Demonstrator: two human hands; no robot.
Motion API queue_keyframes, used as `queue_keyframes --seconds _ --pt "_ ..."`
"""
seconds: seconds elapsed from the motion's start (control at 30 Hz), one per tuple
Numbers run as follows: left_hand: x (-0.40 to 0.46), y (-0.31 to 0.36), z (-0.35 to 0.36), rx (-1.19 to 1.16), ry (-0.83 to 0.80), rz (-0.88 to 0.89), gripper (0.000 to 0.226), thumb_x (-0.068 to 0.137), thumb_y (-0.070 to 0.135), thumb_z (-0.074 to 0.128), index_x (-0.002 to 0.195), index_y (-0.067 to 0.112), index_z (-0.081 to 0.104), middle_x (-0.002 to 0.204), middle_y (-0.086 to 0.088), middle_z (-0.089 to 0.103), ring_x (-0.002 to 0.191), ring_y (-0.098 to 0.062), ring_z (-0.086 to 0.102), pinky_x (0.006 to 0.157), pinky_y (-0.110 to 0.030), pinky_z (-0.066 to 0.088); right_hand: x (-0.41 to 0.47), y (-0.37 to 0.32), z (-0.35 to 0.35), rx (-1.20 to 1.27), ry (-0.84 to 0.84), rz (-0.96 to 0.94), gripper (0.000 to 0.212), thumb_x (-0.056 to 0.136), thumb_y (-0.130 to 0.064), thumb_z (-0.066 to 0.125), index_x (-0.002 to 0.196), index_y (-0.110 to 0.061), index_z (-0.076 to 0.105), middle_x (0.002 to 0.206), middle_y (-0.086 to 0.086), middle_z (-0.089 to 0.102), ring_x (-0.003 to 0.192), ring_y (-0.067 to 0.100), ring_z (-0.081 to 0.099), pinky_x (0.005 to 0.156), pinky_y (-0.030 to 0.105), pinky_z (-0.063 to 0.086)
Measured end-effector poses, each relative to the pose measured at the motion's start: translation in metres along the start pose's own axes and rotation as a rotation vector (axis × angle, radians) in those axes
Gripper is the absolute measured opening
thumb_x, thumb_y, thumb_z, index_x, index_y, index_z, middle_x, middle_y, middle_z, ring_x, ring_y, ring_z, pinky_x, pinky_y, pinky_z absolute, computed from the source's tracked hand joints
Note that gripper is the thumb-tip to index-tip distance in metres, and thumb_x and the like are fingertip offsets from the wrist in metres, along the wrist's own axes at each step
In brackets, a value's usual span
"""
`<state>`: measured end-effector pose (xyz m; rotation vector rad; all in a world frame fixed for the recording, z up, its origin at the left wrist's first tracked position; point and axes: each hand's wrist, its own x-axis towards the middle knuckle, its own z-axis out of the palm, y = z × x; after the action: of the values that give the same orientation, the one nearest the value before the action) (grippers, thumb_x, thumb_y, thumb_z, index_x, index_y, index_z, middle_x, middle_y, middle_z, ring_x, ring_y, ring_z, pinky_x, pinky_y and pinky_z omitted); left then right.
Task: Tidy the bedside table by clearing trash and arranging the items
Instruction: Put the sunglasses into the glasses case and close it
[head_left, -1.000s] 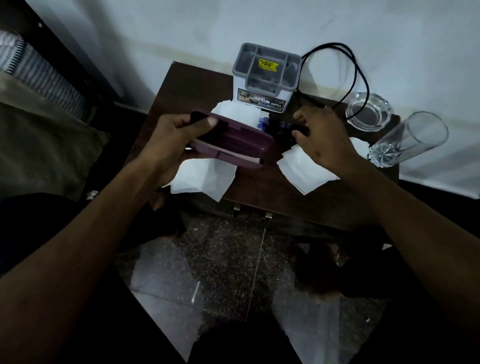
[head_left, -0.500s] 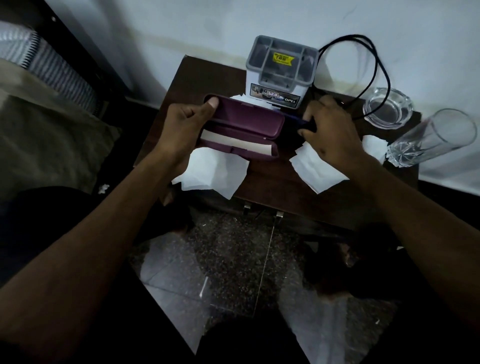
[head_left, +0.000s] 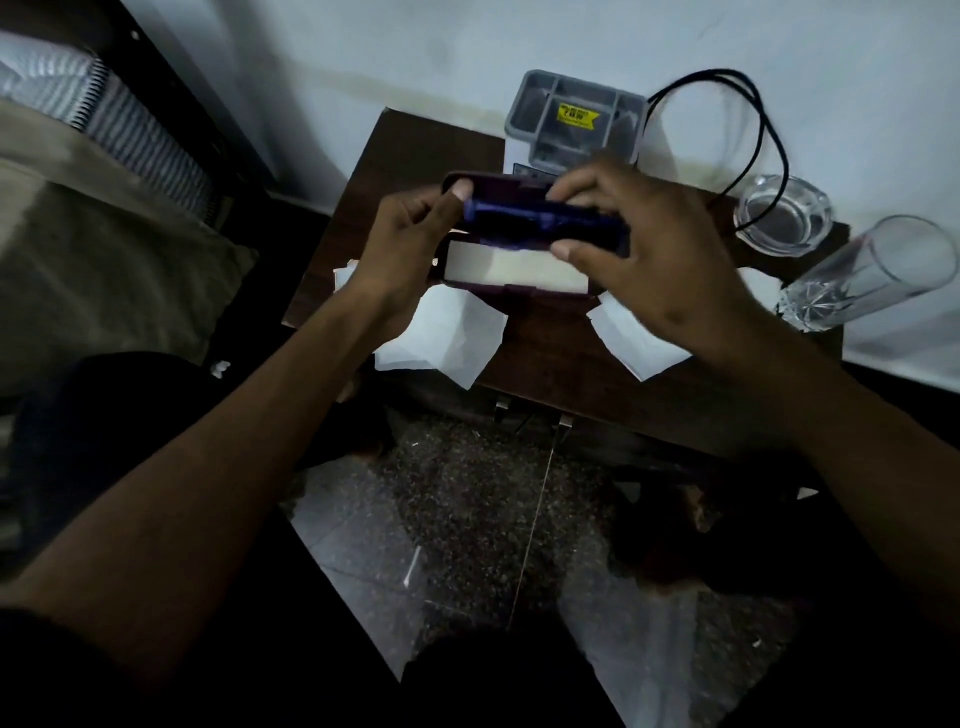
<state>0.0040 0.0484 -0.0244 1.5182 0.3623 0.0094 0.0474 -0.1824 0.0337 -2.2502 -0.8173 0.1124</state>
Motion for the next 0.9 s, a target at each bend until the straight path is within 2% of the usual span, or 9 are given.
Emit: queue_keyframes --seconds 0.07,0.2,0.3,0.37,0.47,0.6,0.67,0.77,0.9 --pt "-0.001 0.001 0.001 -0.033 -0.014 0.002 0.032 0.113 0.030 0.052 0.120 0.010 0.077 0.119 -0.022 0.077 0.113 -0.045 0.074 0.090 -0.067 0.062 0.000 0.005 0.007 -0.044 -0.032 -0.053 0.032 0.096 -0.022 0.076 0.127 -0.017 0.066 0.121 -0.005 0.075 0.111 0.007 0.069 0.090 0.026 0.055" --pt "-0.001 0.000 0.002 -0.100 -0.050 -0.007 0.030 0.113 0.028 0.053 0.106 0.020 0.081 0.112 -0.014 0.077 0.105 -0.034 0.074 0.095 -0.074 0.056 0.003 0.020 0.016 -0.144 -0.023 -0.117 0.030 0.096 -0.023 0.075 0.124 -0.014 0.071 0.120 0.002 0.069 0.113 0.016 0.063 0.095 0.026 0.048" --pt "0.001 -0.001 0.001 -0.101 -0.044 -0.005 0.030 0.112 0.030 0.054 0.114 0.013 0.078 0.122 -0.030 0.071 0.108 -0.038 0.071 0.097 -0.077 0.053 0.002 0.025 0.023 -0.262 0.002 -0.154 0.035 0.093 -0.028 0.077 0.124 -0.011 0.074 0.118 0.008 0.063 0.113 0.026 0.059 0.096 0.036 0.048" --pt "0.002 0.000 0.001 -0.093 -0.039 0.000 0.031 0.111 0.032 0.054 0.119 0.010 0.076 0.131 -0.032 0.068 0.113 -0.043 0.071 0.097 -0.076 0.054 0.002 0.024 0.023 -0.318 0.018 -0.167 0.037 0.093 -0.029 0.077 0.126 -0.012 0.073 0.116 0.009 0.062 0.112 0.028 0.057 0.094 0.039 0.049" --pt "0.003 0.001 -0.001 -0.073 -0.042 -0.002 0.037 0.111 0.033 0.054 0.127 0.004 0.073 0.132 -0.032 0.068 0.123 -0.051 0.067 0.097 -0.071 0.057 0.003 0.022 0.023 -0.346 0.019 -0.190 0.036 0.094 -0.026 0.076 0.127 -0.013 0.071 0.116 0.008 0.064 0.111 0.029 0.057 0.092 0.046 0.050" --pt "0.002 0.003 0.001 -0.039 -0.048 0.003 0.037 0.113 0.031 0.054 0.127 0.001 0.072 0.128 -0.028 0.071 0.119 -0.043 0.072 0.094 -0.062 0.063 0.001 0.021 0.023 -0.360 0.012 -0.219 0.033 0.094 -0.018 0.073 0.126 -0.018 0.068 0.120 0.003 0.067 0.113 0.028 0.059 0.092 0.049 0.049" --pt "0.001 0.003 0.001 -0.045 -0.050 0.007 0.034 0.113 0.030 0.054 0.125 0.005 0.073 0.125 -0.026 0.073 0.112 -0.039 0.074 0.090 -0.057 0.064 0.000 0.022 0.024 -0.341 0.000 -0.232 0.032 0.093 -0.016 0.075 0.125 -0.016 0.071 0.121 0.005 0.068 0.113 0.029 0.060 0.094 0.047 0.050" --pt "-0.001 0.005 0.001 -0.066 -0.052 -0.009 0.028 0.113 0.029 0.054 0.120 0.011 0.074 0.116 -0.017 0.075 0.107 -0.032 0.074 0.082 -0.048 0.066 0.001 0.021 0.021 -0.330 0.013 -0.220 0.035 0.094 -0.020 0.076 0.129 -0.012 0.073 0.123 0.008 0.069 0.115 0.028 0.060 0.098 0.036 0.047" --pt "0.000 0.007 -0.001 -0.097 -0.056 -0.030 0.027 0.113 0.028 0.053 0.120 0.014 0.074 0.118 -0.016 0.075 0.111 -0.035 0.075 0.082 -0.048 0.066 0.003 0.014 0.003 -0.306 0.208 -0.158 0.037 0.096 -0.025 0.073 0.130 -0.012 0.069 0.123 0.008 0.068 0.114 0.025 0.059 0.095 0.012 0.035"
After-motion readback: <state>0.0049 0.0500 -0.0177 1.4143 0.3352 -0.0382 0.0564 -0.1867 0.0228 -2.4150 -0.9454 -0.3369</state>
